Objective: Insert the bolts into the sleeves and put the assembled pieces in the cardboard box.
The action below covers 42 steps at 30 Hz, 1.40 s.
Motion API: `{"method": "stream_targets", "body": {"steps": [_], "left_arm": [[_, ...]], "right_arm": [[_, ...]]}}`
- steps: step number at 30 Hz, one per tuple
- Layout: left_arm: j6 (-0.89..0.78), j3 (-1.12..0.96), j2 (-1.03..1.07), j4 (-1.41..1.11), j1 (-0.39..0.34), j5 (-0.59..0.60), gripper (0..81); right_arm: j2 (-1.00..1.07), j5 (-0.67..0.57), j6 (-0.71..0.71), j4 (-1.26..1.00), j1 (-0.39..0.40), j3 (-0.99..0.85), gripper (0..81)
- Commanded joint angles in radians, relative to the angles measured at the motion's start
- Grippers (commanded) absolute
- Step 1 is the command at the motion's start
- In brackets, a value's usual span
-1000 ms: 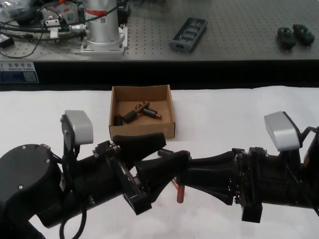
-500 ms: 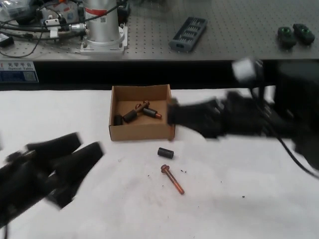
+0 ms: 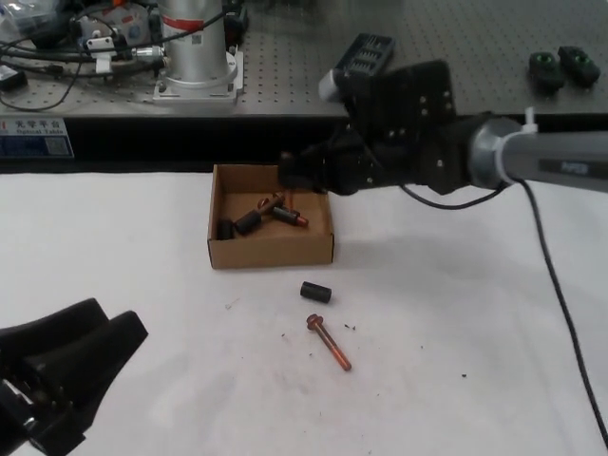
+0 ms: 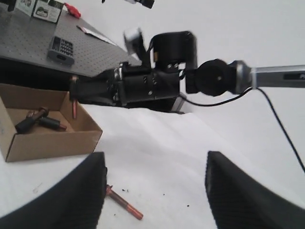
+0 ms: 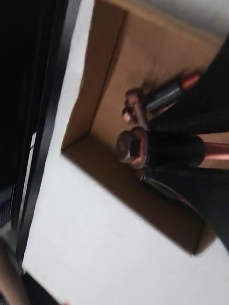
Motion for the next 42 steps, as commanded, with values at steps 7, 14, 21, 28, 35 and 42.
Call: {"method": "stream_targets", "body": {"steps": [7, 14, 21, 28, 35, 42], "left_arm": [[-0.028, -0.010, -0.073, 0.016, 0.002, 0.010, 40.1], [-0.025, -0.010, -0.073, 0.079, 0.002, 0.029, 40.1], [0.022, -0.079, -0.073, 0.145, 0.002, 0.023, 40.1], [0.055, -0.147, -0.073, 0.239, 0.002, 0.041, 40.1], [0.055, -0.147, -0.073, 0.239, 0.002, 0.040, 40.1], [0.048, -0.146, -0.073, 0.239, 0.002, 0.040, 40.1]], "right_arm": [[-0.017, -0.024, 0.042, 0.023, 0.010, -0.066, 48.9], [-0.113, -0.049, -0.070, 0.347, 0.003, -0.066, 38.9], [-0.187, 0.182, -0.277, 0.626, 0.028, 0.002, 35.8], [-0.185, 0.200, -0.275, 0.660, 0.071, 0.114, 35.8], [-0.185, 0.239, -0.291, 0.644, 0.135, 0.173, 35.8], [-0.181, 0.245, -0.291, 0.651, 0.170, 0.173, 35.5]]}}
